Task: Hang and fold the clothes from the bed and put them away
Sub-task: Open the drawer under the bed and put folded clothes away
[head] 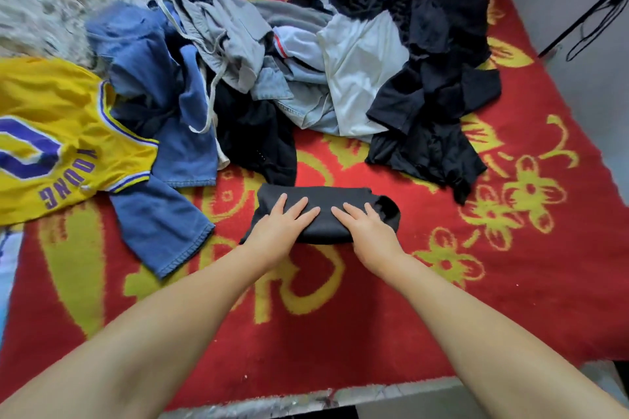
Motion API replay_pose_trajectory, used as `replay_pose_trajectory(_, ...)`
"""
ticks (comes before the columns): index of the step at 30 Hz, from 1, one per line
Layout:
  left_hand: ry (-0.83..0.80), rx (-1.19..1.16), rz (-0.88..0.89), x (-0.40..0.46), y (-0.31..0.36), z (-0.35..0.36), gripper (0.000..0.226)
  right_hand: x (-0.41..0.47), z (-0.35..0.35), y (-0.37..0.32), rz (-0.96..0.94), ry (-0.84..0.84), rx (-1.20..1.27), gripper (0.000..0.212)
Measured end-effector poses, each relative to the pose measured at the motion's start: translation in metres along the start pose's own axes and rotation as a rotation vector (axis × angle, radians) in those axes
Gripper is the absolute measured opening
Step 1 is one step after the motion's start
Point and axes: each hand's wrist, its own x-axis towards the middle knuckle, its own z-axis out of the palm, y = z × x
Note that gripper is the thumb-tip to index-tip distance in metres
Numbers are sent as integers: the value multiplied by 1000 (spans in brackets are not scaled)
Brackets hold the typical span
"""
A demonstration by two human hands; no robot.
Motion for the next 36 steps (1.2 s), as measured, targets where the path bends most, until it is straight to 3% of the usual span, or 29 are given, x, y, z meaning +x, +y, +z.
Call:
replay_pose_trajectory(6, 116, 86, -91, -75, -17, -37, 92, -24, -51, -44, -221, 38, -175, 84)
replay_pose_trajectory(14, 230, -83, -572, -236, -26, 8, 82, -55, -62, -166, -705, 32, -468, 84)
replay_pose_trajectory(18, 283, -189, -825, -335, -10, 46, 95, -102, -41, -242, -960, 23, -590, 82)
replay_pose_trajectory(26, 356, -399, -1217, -529, 75, 163, 99, -258, 54, -361, -1378, -68, -785, 80)
replay_pose_trajectory(36, 320, -540, -1522, -766, 233, 316, 86, -510, 237, -449, -1668, -223, -970, 86)
